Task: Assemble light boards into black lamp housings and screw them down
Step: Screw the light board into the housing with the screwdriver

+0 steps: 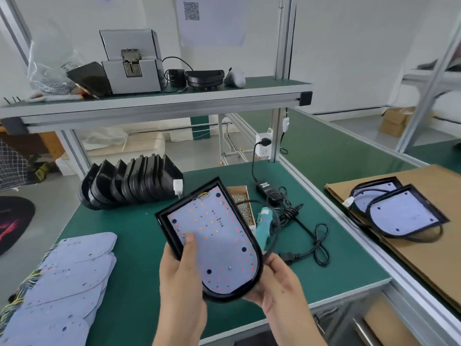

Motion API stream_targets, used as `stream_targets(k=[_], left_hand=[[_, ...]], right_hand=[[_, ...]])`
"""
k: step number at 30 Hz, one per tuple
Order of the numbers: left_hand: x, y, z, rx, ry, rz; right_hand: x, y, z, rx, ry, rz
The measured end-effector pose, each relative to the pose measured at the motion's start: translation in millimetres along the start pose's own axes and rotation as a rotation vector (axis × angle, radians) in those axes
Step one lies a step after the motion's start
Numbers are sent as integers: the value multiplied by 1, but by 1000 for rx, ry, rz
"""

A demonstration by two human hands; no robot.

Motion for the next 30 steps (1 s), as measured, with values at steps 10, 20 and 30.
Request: stream_targets(k=[10,20,30], left_hand=[[80,-6,-9,51,-556,550],[160,-13,42,3,-992,910],[203,1,70,-133,-1027,1112]], right_hand=[[-67,-21,76,-221,331,-68],[-112,-12,110,-215,102,-41],[-162,-3,160,-378,454,-31]])
Point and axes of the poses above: each hand's wrist, its own y-axis away from the middle knuckle, its own x-axis out of the palm, z = x × y, the point moved 5 cm from there along -y, towards the middle knuckle, and after that the axes turned 12 degrees about -x, right-handed, at the moved point
